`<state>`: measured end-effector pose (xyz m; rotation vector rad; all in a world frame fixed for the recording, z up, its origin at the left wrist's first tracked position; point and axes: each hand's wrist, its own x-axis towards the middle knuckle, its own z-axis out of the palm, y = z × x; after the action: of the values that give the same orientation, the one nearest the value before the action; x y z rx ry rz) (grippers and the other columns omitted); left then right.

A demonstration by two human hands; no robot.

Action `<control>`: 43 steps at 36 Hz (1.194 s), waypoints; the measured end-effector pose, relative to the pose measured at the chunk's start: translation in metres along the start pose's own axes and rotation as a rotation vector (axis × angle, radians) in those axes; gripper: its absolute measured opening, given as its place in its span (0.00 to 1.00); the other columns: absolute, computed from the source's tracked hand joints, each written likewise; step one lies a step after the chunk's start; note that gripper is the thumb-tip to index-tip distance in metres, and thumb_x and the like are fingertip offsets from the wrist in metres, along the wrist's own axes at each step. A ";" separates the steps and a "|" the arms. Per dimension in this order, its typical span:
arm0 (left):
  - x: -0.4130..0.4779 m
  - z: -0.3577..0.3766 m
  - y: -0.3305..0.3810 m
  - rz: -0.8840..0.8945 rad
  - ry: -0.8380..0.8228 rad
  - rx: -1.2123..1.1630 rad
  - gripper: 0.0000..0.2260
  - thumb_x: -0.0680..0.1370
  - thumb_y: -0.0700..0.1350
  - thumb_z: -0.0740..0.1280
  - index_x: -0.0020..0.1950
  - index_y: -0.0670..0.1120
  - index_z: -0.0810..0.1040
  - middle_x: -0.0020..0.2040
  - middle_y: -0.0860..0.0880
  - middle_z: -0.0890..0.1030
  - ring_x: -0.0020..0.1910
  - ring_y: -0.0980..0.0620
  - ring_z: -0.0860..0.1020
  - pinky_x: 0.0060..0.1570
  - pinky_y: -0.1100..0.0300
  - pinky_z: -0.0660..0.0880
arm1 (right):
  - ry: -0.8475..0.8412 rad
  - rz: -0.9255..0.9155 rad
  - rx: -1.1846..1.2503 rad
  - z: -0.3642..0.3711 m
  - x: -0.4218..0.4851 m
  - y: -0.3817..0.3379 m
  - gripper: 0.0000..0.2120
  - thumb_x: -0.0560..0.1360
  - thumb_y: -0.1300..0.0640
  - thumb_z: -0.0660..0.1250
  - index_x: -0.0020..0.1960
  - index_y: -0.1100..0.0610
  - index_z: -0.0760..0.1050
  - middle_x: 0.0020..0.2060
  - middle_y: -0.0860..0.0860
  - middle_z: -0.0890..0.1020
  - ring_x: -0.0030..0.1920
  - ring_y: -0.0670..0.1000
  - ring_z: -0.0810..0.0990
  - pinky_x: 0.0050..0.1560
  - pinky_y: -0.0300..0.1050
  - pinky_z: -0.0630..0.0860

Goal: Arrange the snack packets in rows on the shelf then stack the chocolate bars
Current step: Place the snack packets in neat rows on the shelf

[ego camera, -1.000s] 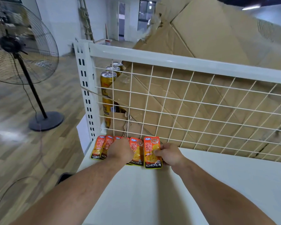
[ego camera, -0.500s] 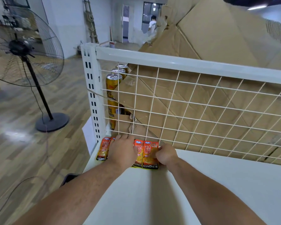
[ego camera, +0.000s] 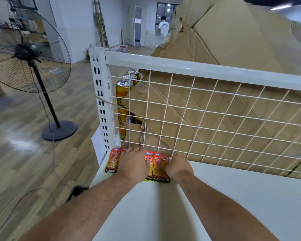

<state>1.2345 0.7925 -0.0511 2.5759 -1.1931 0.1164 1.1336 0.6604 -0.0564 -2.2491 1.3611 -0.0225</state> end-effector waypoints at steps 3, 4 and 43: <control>0.000 0.000 0.004 0.028 -0.009 0.006 0.15 0.79 0.54 0.61 0.63 0.50 0.74 0.60 0.52 0.78 0.61 0.50 0.73 0.59 0.54 0.69 | -0.008 -0.021 0.034 -0.001 -0.001 0.004 0.12 0.74 0.46 0.69 0.47 0.53 0.71 0.51 0.53 0.83 0.52 0.56 0.82 0.46 0.46 0.77; -0.001 0.000 0.007 0.039 -0.014 0.007 0.15 0.79 0.54 0.60 0.63 0.50 0.74 0.60 0.52 0.78 0.61 0.50 0.72 0.59 0.54 0.68 | -0.015 -0.029 0.050 -0.001 -0.001 0.007 0.14 0.73 0.43 0.69 0.47 0.53 0.71 0.50 0.52 0.83 0.51 0.56 0.82 0.45 0.45 0.76; -0.107 0.040 0.376 0.585 -0.326 -0.034 0.28 0.82 0.61 0.53 0.79 0.51 0.57 0.80 0.50 0.57 0.78 0.47 0.54 0.76 0.49 0.51 | 0.217 0.112 -0.282 -0.178 -0.156 0.378 0.34 0.79 0.35 0.57 0.80 0.45 0.54 0.80 0.50 0.56 0.79 0.57 0.53 0.76 0.55 0.59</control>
<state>0.8782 0.6289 -0.0224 2.1890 -2.0184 -0.2066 0.6966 0.5769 -0.0258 -2.4534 1.6952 -0.0400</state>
